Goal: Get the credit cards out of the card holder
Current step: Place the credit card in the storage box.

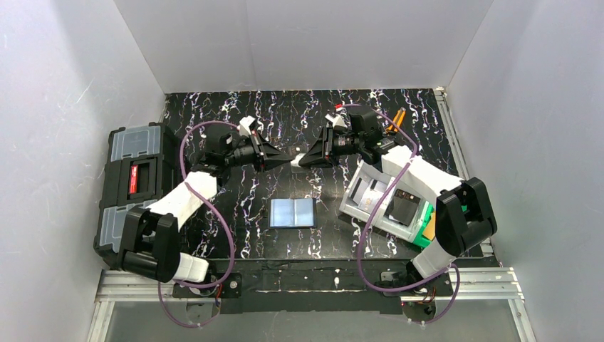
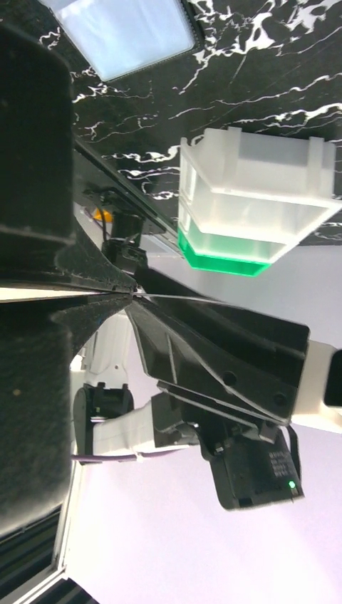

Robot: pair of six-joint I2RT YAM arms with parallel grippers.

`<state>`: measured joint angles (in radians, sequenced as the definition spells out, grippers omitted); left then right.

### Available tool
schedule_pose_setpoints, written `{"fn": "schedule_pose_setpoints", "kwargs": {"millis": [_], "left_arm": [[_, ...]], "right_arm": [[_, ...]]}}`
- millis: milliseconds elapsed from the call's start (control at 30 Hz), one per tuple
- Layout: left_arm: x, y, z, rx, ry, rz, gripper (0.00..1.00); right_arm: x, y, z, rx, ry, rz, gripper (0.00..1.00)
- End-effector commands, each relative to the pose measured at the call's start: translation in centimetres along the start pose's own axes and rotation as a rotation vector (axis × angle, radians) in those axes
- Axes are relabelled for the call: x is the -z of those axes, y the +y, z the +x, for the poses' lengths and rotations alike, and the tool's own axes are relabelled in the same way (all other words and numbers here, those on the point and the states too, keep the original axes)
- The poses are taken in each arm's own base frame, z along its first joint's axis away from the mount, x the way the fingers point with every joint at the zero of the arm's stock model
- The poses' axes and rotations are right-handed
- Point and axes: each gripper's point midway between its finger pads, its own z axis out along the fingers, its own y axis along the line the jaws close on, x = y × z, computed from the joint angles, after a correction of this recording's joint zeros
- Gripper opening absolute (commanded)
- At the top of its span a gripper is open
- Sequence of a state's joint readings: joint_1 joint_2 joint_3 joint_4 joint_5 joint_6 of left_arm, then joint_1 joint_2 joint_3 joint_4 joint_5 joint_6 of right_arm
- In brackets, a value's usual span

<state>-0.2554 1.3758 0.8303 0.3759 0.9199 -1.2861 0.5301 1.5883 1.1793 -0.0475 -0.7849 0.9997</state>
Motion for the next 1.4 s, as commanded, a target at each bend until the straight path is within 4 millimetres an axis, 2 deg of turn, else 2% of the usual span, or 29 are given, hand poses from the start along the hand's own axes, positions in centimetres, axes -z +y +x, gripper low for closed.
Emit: {"fn": "schedule_pose_setpoints", "kwargs": {"millis": [0,100,133,167,233,367,467,567,767,800,900,1000,1133,1367], "left_arm": [[-0.7,-0.5,2.0,-0.033,0.107,0.007,0.0],[-0.9,-0.4,2.3,-0.049,0.117,-0.002,0.01],[-0.9,-0.3,2.3,-0.051,0.113,-0.012,0.07],[-0.9,0.0,2.3,-0.052,0.113,-0.03,0.12],[-0.8,0.3,2.3,-0.06,0.103,-0.058,0.31],[-0.1,1.4,2.1,-0.096,0.065,-0.161,0.61],[0.8,2.4,1.8,-0.136,0.03,-0.269,0.69],[1.8,3.6,1.6,-0.179,0.001,-0.375,0.78],[2.3,5.4,2.8,-0.239,0.017,-0.472,0.88],[2.2,5.5,3.1,-0.249,0.024,-0.482,0.89],[1.9,5.7,3.6,-0.274,0.041,-0.493,0.9],[1.7,5.6,3.9,-0.294,0.055,-0.492,0.91],[1.7,5.4,3.9,-0.311,0.064,-0.487,0.92],[1.8,5.7,4.3,-0.308,0.081,-0.487,0.92]], "right_arm": [[0.7,1.1,0.4,0.032,-0.001,-0.04,0.2],[0.9,1.1,0.6,0.036,-0.003,-0.039,0.04],[1.0,1.1,0.7,0.037,-0.003,-0.035,0.01],[1.1,1.0,0.8,0.038,-0.005,-0.027,0.01],[1.4,0.7,1.0,0.04,-0.009,-0.008,0.01],[2.1,-0.6,1.4,0.042,-0.035,0.079,0.01],[3.4,-2.4,1.9,0.035,-0.069,0.202,0.01],[5.7,-5.4,2.6,0.027,-0.124,0.4,0.01],[13.9,-12.5,4.6,-0.01,-0.273,0.905,0.01],[15.1,-13.1,4.4,-0.015,-0.32,0.964,0.01],[19.7,-15.9,6.5,-0.103,-0.368,1.197,0.01],[23.4,-17.8,8.0,-0.197,-0.416,1.367,0.01],[26.1,-19.5,8.7,-0.281,-0.416,1.496,0.01],[27.4,-21.3,7.3,-0.314,-0.364,1.623,0.01]]}}
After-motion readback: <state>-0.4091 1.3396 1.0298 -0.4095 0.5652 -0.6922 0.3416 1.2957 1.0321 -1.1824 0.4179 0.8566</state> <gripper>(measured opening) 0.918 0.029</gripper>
